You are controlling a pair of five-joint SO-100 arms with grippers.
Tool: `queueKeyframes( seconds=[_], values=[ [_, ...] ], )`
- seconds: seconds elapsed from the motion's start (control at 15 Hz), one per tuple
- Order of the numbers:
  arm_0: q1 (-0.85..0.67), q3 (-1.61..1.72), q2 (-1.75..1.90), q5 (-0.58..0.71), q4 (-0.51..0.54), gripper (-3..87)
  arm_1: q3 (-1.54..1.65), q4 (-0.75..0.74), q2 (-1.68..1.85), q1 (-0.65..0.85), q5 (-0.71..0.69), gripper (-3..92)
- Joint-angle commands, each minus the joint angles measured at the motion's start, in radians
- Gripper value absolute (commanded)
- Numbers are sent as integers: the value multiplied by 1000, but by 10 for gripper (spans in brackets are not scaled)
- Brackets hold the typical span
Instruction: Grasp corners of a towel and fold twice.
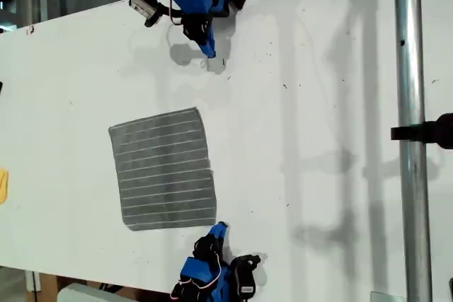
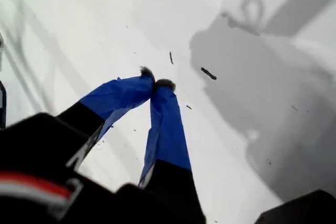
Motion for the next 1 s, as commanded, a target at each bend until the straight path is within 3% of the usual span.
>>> queueKeyframes(
  seconds=[0.0, 0.2, 0.4, 0.73, 0.93],
  values=[
    [5, -106, -37, -32, 21, -29, -241, -60, -227, -12, -66, -3],
    [5, -357, -373, -69, 8, -29, -545, -147, -641, 5, -225, -3],
    [-2, -588, -612, -51, -2, -29, -818, -46, -882, 78, -410, -3],
    [-49, -913, -867, -78, 156, -29, -1399, 192, -1324, 153, -707, 29],
    [-78, -1118, -1017, -44, 242, -29, -1603, 262, -1488, 206, -842, 66]
  ],
)
